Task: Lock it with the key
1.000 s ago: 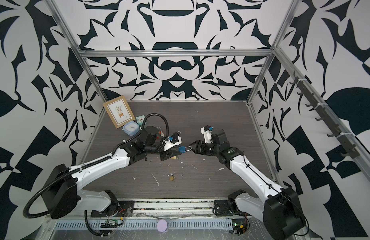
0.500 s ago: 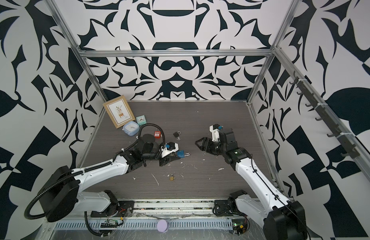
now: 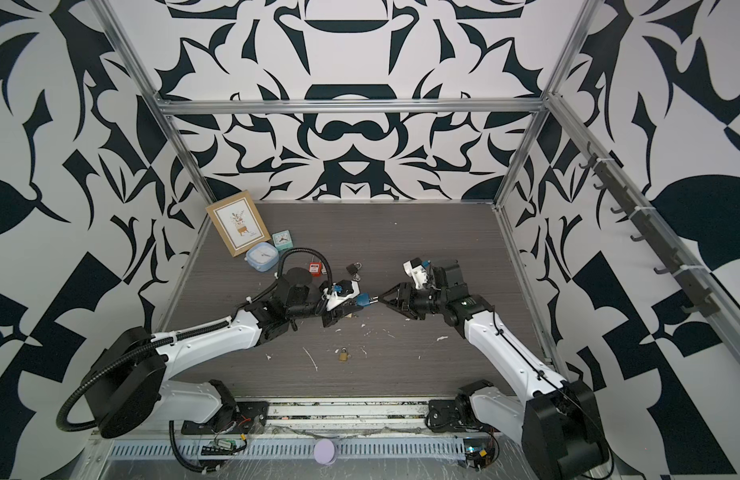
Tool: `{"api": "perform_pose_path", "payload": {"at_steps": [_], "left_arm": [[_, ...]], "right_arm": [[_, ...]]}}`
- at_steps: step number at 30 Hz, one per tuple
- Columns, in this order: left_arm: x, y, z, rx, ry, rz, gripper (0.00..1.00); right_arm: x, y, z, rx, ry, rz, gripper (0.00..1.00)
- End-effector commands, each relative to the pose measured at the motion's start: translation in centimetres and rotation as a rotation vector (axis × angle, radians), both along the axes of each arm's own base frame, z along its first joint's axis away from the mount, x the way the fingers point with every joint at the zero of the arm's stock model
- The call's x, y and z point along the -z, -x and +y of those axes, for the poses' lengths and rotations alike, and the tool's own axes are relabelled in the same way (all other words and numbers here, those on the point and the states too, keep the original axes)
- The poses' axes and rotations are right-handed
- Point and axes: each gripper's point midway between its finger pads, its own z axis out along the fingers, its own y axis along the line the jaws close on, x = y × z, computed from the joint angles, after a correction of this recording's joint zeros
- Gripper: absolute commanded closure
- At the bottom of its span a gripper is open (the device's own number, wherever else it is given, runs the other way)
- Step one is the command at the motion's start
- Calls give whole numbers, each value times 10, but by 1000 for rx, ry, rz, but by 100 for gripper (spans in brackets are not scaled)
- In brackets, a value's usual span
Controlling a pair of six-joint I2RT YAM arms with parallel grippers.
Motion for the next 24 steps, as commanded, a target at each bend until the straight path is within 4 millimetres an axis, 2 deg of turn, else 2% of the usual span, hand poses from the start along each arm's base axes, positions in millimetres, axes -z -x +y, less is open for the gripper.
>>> {"api": "perform_pose_path", "payload": {"at_steps": [1, 9, 20, 24], "left_arm": [[-24, -6, -10, 5, 51, -74, 100], [-21, -2, -13, 28, 47, -76, 100], [-18, 3, -13, 49, 44, -68, 100], [-19, 2, -13, 45, 53, -67, 100]], "right_arm": [[-14, -4, 8, -29, -47, -46, 54], [-8, -12, 12, -30, -47, -42, 64], [-7, -17, 12, -36, -30, -85, 90], [-7, -16, 13, -60, -28, -126, 97]]}}
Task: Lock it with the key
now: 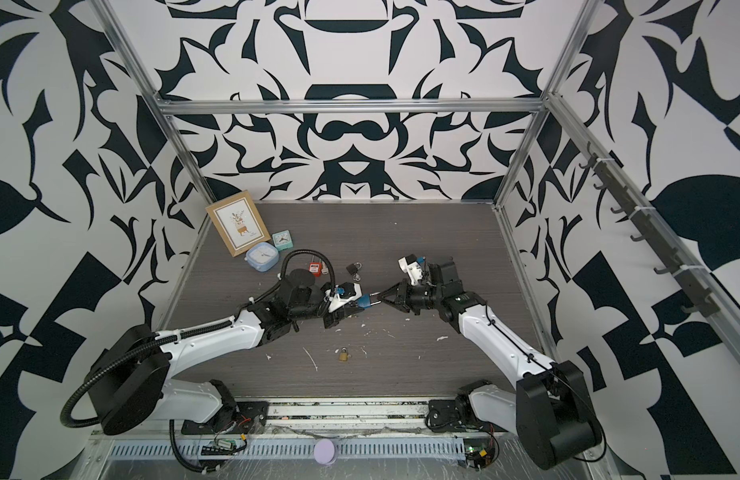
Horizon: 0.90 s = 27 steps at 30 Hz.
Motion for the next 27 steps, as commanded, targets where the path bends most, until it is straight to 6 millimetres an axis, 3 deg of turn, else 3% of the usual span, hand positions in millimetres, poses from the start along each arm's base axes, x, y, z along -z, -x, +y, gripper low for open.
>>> {"api": "perform_pose_path", "payload": {"at_steps": [1, 17, 27], "left_arm": [[-24, 0, -9, 34, 71, -58, 100], [-36, -14, -21, -3, 134, -70, 100], [-58, -34, -22, -98, 221, -127, 100]], "right_arm": [[-10, -4, 3, -30, -3, -98, 98], [3, 17, 24, -140, -9, -78, 100], [24, 29, 35, -186, 26, -10, 100]]}}
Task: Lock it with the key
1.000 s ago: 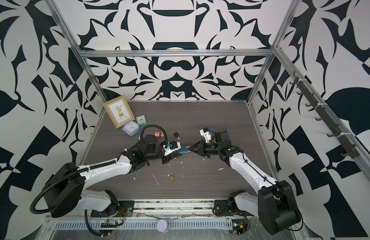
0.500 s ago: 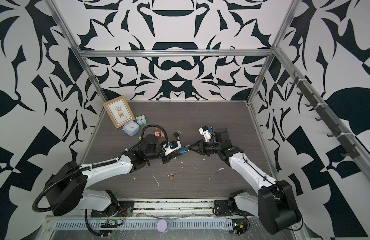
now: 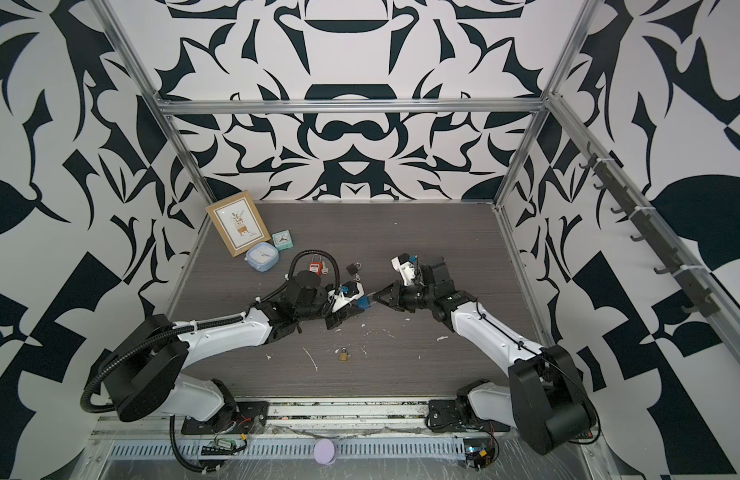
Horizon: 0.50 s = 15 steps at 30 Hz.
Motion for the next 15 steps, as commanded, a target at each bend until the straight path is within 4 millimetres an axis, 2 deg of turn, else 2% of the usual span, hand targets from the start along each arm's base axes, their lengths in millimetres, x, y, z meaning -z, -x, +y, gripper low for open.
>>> {"api": "perform_pose_path", "payload": {"at_steps": [1, 5, 15], "left_arm": [[-91, -24, -22, -42, 269, -220, 100], [-110, -31, -24, -70, 341, -263, 100], [-142, -39, -31, -85, 413, -276, 100]], "right_arm": [[5, 37, 21, -152, -31, 86, 100], [14, 41, 23, -159, -16, 108, 100], [36, 46, 24, -165, 14, 158, 100]]}}
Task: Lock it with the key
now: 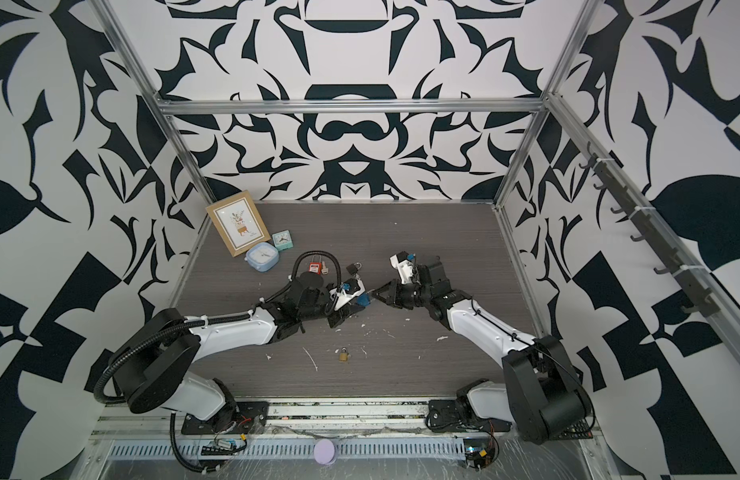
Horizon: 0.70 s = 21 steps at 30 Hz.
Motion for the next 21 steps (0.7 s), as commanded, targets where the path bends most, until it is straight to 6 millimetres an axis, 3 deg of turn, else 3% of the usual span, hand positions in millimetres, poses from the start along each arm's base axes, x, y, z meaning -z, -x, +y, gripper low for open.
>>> {"api": "perform_pose_path", "payload": {"at_steps": [1, 21], "left_arm": [[-153, -26, -29, -20, 395, -316, 100], [-208, -54, -27, -89, 529, -398, 100]], "right_arm": [[28, 61, 21, -188, -13, 213, 100], [68, 82, 33, -238, 17, 318, 100]]}}
